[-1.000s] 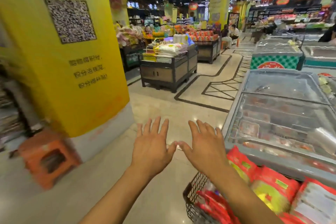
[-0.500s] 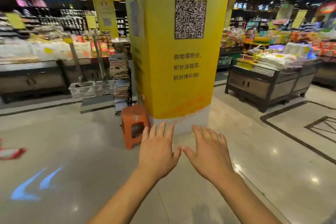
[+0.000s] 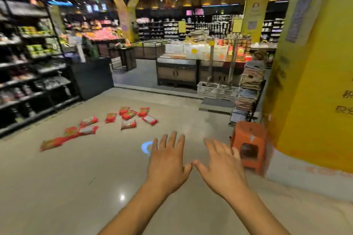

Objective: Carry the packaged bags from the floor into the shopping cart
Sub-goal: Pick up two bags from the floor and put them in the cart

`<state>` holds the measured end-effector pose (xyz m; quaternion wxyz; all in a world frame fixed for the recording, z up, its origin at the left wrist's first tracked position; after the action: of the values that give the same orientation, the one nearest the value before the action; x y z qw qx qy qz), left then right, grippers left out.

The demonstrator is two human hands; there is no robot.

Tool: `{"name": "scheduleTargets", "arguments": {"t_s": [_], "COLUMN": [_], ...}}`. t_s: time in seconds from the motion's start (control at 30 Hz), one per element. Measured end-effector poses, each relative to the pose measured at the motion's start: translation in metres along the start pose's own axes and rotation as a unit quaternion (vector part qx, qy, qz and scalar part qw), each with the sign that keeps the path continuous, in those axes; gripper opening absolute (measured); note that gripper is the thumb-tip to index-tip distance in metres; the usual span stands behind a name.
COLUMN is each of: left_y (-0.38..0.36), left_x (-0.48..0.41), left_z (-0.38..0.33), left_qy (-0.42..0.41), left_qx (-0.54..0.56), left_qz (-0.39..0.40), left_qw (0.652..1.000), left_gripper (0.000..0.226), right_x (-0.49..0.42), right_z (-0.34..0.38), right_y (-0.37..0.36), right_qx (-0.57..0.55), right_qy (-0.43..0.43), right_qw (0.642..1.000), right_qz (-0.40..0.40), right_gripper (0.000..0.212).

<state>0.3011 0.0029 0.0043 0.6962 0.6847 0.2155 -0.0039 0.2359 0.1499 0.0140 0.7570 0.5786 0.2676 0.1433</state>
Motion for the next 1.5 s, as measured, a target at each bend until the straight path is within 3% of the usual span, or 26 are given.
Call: {"name": "scheduleTargets", "arguments": {"t_s": [0.37, 0.63, 0.93, 1.5], "left_y": [0.035, 0.039, 0.012, -0.049], "left_x": [0.021, 0.021, -0.014, -0.143], "left_z": [0.021, 0.032, 0.095, 0.303], "left_qy": [0.204, 0.294, 0.334, 0.324], "left_qx": [-0.079, -0.095, -0.080, -0.045], "left_qz": [0.008, 0.006, 0.003, 0.007], "left_qw": [0.976, 0.951, 0.939, 0.945], "left_gripper": [0.081, 0.080, 0.080, 0.080], "right_x": [-0.048, -0.077, -0.136, -0.318], "right_z": [0.037, 0.054, 0.099, 0.240], "right_y": [-0.002, -0.012, -0.048, -0.127], "right_qx": [-0.072, -0.094, -0.073, -0.028], "right_qy": [0.203, 0.269, 0.303, 0.301], "right_qw": [0.976, 0.956, 0.945, 0.946], "right_qz": [0.044, 0.074, 0.103, 0.113], "right_gripper": [0.076, 0.078, 0.077, 0.077]}}
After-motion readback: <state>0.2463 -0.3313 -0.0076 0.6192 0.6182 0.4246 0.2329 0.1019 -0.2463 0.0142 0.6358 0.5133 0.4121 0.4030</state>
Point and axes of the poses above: each hand's wrist, its own x-axis away from the middle knuckle, its own y-axis out of the back of the hand, z = x × y, the point moved 2 cm from there along -x, towards the middle knuckle, and after that the axes turned 4 degrees about -z, right-handed, at the moved point
